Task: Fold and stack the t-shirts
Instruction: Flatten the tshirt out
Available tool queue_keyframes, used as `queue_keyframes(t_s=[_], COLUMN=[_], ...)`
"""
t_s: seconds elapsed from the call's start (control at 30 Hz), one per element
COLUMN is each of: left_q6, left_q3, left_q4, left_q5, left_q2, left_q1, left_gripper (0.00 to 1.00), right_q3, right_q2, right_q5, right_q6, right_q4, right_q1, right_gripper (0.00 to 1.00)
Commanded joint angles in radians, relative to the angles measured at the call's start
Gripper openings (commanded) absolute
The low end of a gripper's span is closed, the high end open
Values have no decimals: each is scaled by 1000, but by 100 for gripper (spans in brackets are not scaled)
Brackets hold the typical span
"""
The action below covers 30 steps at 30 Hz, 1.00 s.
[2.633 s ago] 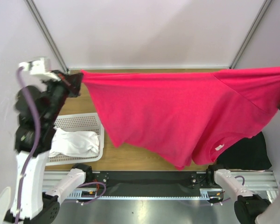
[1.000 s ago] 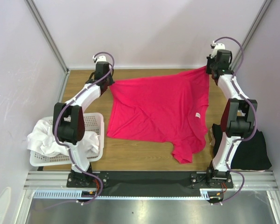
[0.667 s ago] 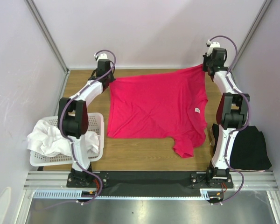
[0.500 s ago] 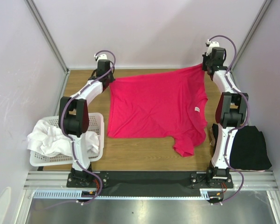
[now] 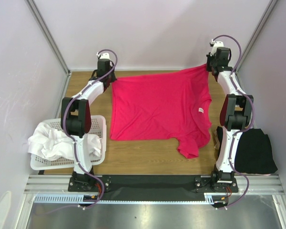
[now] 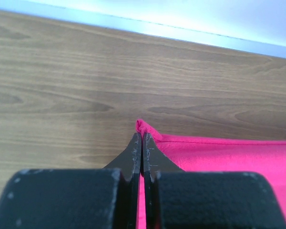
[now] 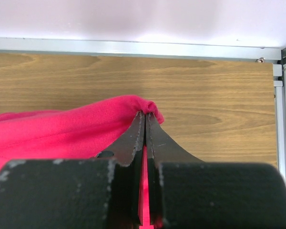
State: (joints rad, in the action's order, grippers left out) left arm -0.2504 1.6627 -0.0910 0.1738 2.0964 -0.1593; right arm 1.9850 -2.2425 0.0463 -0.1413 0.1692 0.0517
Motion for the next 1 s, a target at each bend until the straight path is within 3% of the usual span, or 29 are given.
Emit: queue_keyframes(t_s=[0.0, 0.17, 0.4, 0.97], left_q6=[91, 106, 106, 98], left_q3=[49, 74, 75, -110], left_q4=[48, 73, 115, 304], left_q5=[-63, -122, -85, -166], left_q2=[-3, 30, 51, -15], left_q1=[17, 17, 17, 56], left_gripper=[1, 0, 0, 0], right_q3=[8, -20, -22, -60], right_q2=[57, 66, 49, 81], right_q5=[-10, -37, -77, -68], right_q6=[-20, -11, 6, 17], right_q4=[-13, -23, -23, -25], right_q1=[5, 4, 4, 5], right_gripper=[0, 0, 0, 0])
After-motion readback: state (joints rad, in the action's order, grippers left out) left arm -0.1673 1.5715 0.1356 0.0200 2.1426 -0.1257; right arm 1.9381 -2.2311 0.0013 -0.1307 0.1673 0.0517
